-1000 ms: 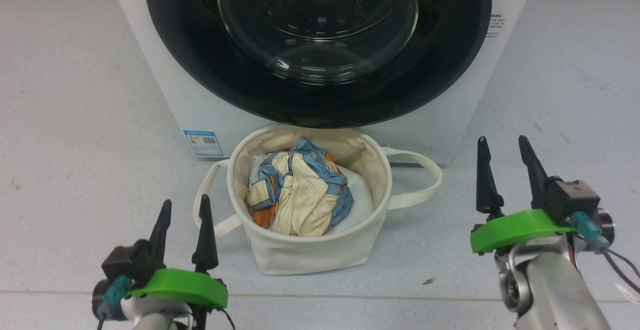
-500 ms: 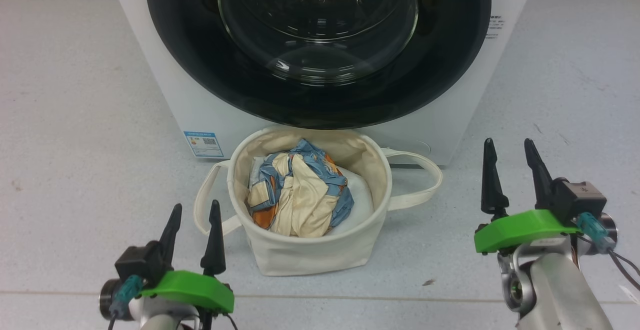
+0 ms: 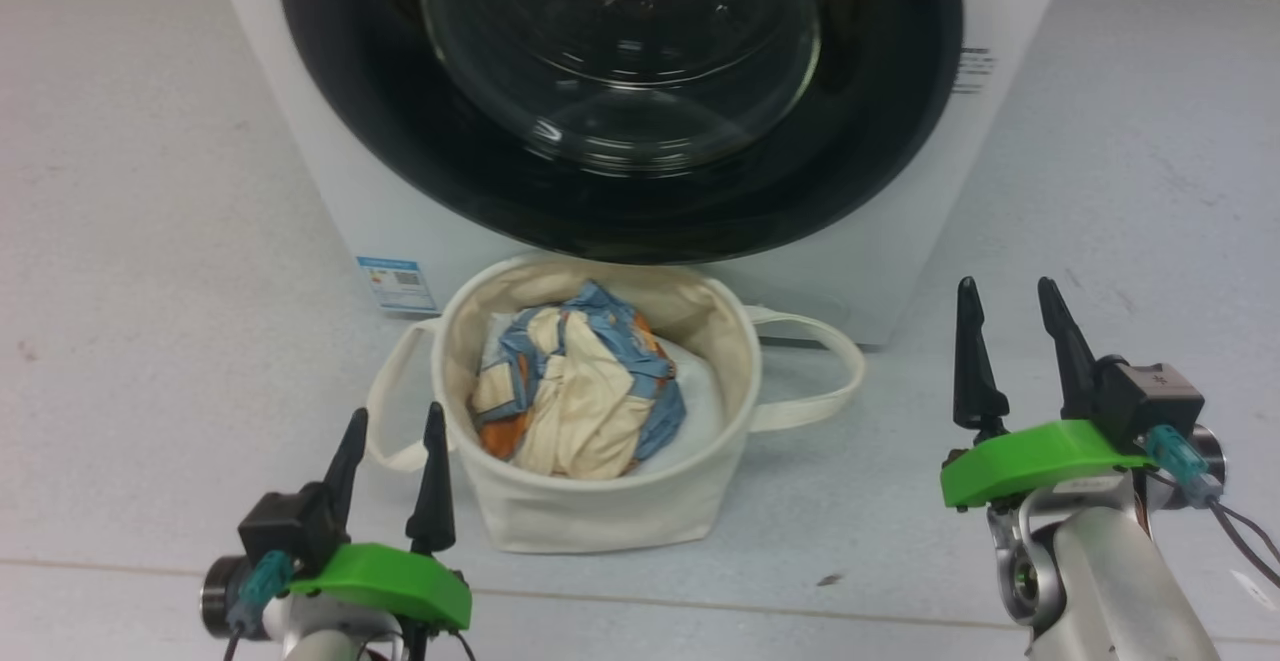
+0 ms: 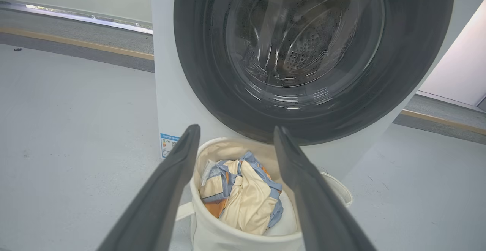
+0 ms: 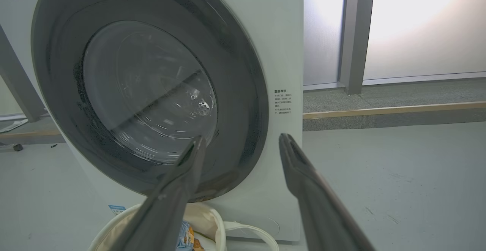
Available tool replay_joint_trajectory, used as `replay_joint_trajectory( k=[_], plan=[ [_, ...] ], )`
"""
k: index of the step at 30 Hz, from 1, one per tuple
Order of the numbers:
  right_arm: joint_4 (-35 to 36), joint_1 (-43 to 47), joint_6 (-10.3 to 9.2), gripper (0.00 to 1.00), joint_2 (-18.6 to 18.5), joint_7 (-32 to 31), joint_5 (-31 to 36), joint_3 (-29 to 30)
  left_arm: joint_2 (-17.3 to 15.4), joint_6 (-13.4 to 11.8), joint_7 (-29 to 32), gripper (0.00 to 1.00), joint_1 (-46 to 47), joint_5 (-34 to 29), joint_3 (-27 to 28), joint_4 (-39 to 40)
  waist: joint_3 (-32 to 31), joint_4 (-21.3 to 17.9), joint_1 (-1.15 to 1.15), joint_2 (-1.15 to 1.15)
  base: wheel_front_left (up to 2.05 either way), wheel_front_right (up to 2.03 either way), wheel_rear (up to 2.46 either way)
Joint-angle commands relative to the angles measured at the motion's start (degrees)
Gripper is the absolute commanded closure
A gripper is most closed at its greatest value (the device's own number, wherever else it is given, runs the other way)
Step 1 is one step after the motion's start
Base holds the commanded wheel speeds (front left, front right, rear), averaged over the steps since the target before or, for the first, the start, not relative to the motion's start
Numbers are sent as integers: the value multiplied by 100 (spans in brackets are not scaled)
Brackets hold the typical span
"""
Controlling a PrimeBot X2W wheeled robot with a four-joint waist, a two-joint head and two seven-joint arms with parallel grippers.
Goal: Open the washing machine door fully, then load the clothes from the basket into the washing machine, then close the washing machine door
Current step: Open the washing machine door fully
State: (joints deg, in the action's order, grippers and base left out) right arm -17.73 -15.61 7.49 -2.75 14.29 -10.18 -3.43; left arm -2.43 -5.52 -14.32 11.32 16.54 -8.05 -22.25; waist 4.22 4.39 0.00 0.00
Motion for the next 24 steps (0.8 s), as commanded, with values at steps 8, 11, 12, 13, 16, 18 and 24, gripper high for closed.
replay_joint_trajectory(
  k=[8, 11, 12, 13, 16, 18, 24],
  plan=[
    [183, -187, 0, 0, -13, 71, 11, -134, -44, 37, -68, 0, 253, -194, 106, 150, 2, -11, 0, 0, 129, 117, -246],
    [187, -191, 0, 0, -13, 71, 13, -123, -44, 41, -68, 0, 268, -117, 160, 269, 9, -8, 0, 0, 127, 118, -245],
    [187, -191, 0, 0, -13, 71, 19, -123, -44, 52, -68, 0, 265, -93, 168, 302, 11, -5, 0, 0, 143, 90, -233],
    [186, -194, 0, 0, -13, 71, 23, -123, -44, 37, -68, 0, 261, -126, 181, 316, 12, -2, 0, 0, 127, 91, -217],
    [183, -200, 0, 0, -13, 71, 24, -126, -44, 24, -68, 0, 254, -161, 196, 348, 7, -1, 0, 0, 97, 94, -192],
    [180, -201, 0, 0, -13, 71, 28, -130, -44, 17, -68, 0, 236, -201, 194, 369, -3, 0, 0, 0, 81, 81, -163],
    [174, -189, 0, 0, -13, 71, 38, -133, -44, 35, -68, 0, 214, -267, 158, 422, -12, 22, 0, 0, 50, 50, -100]
  ],
)
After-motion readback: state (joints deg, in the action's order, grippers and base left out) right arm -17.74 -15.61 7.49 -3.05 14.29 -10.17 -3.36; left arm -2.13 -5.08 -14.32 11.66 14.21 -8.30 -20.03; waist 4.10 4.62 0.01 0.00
